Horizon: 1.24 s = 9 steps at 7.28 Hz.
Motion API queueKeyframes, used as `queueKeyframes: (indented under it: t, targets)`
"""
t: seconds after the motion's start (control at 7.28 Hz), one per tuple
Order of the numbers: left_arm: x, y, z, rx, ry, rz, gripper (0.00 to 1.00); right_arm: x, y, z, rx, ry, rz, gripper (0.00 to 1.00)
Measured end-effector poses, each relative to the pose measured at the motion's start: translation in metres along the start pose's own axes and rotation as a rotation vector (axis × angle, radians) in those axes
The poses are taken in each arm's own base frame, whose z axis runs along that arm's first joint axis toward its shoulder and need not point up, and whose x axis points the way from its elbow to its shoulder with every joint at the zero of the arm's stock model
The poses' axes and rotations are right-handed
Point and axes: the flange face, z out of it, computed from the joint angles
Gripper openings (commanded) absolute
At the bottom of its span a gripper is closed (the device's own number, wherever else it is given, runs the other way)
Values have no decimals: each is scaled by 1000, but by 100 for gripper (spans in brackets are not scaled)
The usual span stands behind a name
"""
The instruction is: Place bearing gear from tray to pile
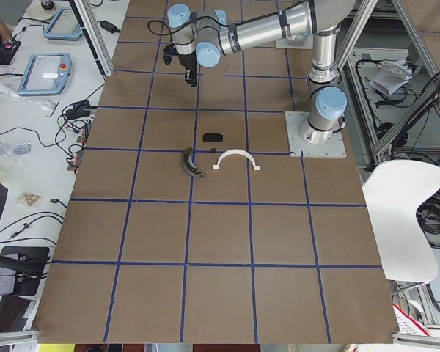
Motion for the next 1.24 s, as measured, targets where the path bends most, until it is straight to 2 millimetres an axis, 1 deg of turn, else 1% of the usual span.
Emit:
queueKeyframes:
  t: [0.27,0.41,0.55,0.69,0.82,1.1,1.24]
  targets:
    - [-51,12,10,-11,9,12,0,0,0,0,-1,0,0,100]
    - [-82,17,15,-12,16,13,0,0,0,1,-1,0,0,100]
    - [-112,23,23,-4,20,1,0,0,0,1,-1,0,-1,100]
    - [-136,30,36,20,7,0,0,0,0,1,-2,1,-2,100]
    - [-155,38,50,47,-27,14,0,0,0,1,-2,1,-4,100]
    - [-191,56,71,62,-74,29,0,0,0,1,-2,1,-5,100]
    - [-205,66,81,49,-68,22,0,0,0,1,-2,1,-5,100]
